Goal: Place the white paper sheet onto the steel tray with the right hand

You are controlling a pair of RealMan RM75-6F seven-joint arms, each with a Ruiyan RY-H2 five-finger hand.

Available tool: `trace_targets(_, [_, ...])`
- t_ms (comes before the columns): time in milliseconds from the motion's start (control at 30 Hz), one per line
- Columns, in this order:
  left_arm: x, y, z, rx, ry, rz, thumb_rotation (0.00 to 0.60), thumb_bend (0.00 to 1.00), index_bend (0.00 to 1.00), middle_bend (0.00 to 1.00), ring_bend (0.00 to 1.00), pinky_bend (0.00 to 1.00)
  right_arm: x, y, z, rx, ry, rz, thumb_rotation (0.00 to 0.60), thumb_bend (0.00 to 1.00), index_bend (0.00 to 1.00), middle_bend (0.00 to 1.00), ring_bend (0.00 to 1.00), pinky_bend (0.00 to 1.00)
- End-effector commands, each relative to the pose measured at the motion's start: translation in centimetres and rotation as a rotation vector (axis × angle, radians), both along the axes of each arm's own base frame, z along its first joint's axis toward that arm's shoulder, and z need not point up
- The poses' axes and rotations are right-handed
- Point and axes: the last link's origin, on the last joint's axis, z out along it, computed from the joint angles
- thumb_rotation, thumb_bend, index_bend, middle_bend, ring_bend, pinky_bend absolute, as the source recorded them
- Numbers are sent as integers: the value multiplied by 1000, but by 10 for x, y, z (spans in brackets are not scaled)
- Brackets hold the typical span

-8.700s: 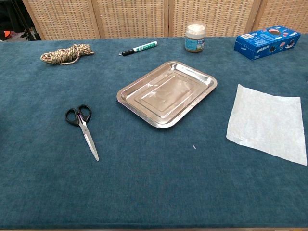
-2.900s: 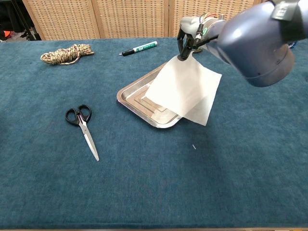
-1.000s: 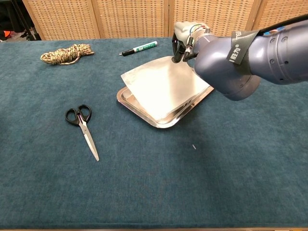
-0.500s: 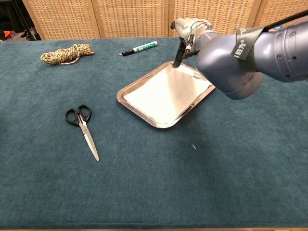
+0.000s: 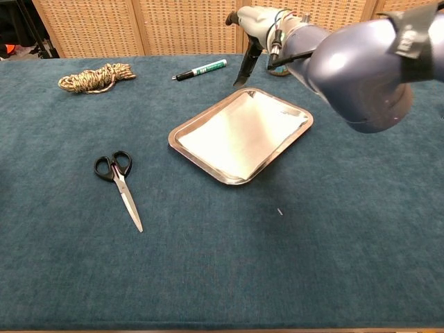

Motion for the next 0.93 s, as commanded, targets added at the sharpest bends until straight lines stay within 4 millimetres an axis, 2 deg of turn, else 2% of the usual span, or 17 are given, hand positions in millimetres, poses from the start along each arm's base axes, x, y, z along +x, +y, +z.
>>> trace_targets(33, [1, -2, -1, -2, 4, -8, 600, 0, 0, 0, 0, 0, -30, 21, 44, -39, 49, 95, 600, 0, 0, 0, 0, 0])
trace_targets(233, [5, -4, -5, -12, 14, -27, 600, 0, 0, 0, 0, 0, -71, 42, 84, -74, 72, 122, 600, 0, 0, 0, 0, 0])
trace_targets(600, [9, -9, -12, 14, 56, -39, 600, 0, 0, 0, 0, 0, -141, 72, 143, -130, 98, 158, 600, 0, 6, 0, 0, 0])
trace_targets(833, [6, -14, -18, 97, 76, -37, 600, 0, 0, 0, 0, 0, -218, 115, 190, -284, 147, 165, 600, 0, 6, 0, 0, 0])
trace_targets(933, [2, -19, -21, 124, 82, -29, 600, 0, 0, 0, 0, 0, -250, 137, 201, -327, 153, 143, 600, 0, 6, 0, 0, 0])
